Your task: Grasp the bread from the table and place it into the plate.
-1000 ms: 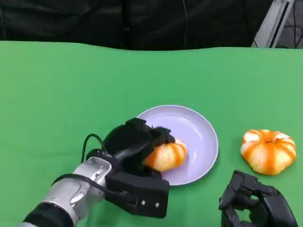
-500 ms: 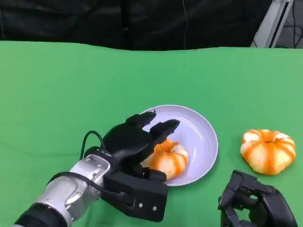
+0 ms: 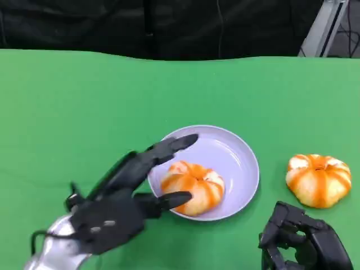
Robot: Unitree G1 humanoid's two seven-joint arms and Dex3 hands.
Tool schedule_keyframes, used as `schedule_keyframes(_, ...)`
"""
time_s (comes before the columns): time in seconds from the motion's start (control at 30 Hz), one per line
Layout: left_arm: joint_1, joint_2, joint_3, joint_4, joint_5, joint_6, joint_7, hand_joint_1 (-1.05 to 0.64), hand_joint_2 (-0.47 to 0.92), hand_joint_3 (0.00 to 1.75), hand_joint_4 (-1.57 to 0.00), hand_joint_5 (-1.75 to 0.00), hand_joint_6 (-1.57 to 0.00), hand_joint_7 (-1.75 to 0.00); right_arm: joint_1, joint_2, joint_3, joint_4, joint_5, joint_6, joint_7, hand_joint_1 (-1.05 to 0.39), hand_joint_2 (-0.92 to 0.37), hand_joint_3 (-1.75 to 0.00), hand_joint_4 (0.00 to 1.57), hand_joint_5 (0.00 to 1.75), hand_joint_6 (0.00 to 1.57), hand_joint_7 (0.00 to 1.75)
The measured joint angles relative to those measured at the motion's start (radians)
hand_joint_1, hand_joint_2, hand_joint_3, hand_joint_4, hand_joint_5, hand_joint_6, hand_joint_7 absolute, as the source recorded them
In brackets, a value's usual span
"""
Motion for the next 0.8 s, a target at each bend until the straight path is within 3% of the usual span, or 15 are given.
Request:
schedule_keyframes(0.1,0.064,-0.004,0.038,-0.039,-0.110,0.011,-0.064,-0.23,0.92,0.30,-0.64,-0.15,-0.62,-0.07,0.000,0.000,0.000,0.001,0.000,0.000,0.000,-0.14,-0.66,-1.03,0.79,1.75,0.75,1.51)
schedule_keyframes(0.13,0.070,-0.006,0.044,-0.043,-0.119,0.015,-0.075,-0.15,0.90,0.37,-0.79,-0.40,-0.79,-0.15,-0.001,0.000,-0.001,0.001,0.000,0.000,0.000,-0.14,-0.66,-1.03,0.79,1.75,0.75,1.51)
schedule_keyframes(0.17,0.087,-0.006,0.057,-0.066,-0.161,0.040,-0.098,-0.12,0.86,0.45,-0.77,-0.65,-0.85,-0.18,-0.004,0.000,0.001,0.001,0.000,0.001,0.002,-0.14,-0.66,-1.03,0.79,1.75,0.75,1.51)
schedule_keyframes(0.23,0.155,-0.007,0.099,-0.142,-0.304,0.114,-0.160,-0.09,0.82,0.57,-0.73,-0.97,-0.93,-0.25,-0.004,0.000,-0.003,0.003,0.003,0.000,0.002,-0.13,-0.66,-1.03,0.79,1.75,0.75,1.51)
schedule_keyframes(0.27,0.188,-0.005,0.118,-0.172,-0.353,0.148,-0.184,-0.09,0.75,0.74,-0.69,-1.22,-0.93,-0.44,-0.003,0.000,-0.005,0.004,0.005,0.000,0.002,-0.13,-0.66,-1.03,0.79,1.75,0.75,1.51)
schedule_keyframes(0.37,0.273,-0.002,0.180,-0.198,-0.481,0.234,-0.241,-0.09,0.58,1.17,-0.73,-1.64,-0.77,-1.26,-0.014,-0.001,-0.007,0.015,0.005,0.000,0.002,-0.13,-0.67,-1.02,0.79,1.75,0.75,1.51)
schedule_keyframes(0.5,0.344,-0.003,0.258,-0.188,-0.602,0.287,-0.318,-0.08,0.60,1.21,-0.87,-1.74,-0.78,-1.65,-0.029,-0.001,-0.007,0.022,0.005,-0.003,0.004,-0.12,-0.67,-1.01,0.79,1.75,0.75,1.51)
schedule_keyframes(0.8,0.356,-0.020,0.361,-0.046,-0.708,0.366,-0.458,-0.16,0.58,1.12,-0.88,-1.75,-0.73,-1.75,-0.029,-0.002,-0.010,0.032,0.006,-0.003,0.011,-0.12,-0.67,-1.01,0.79,1.75,0.75,1.52)
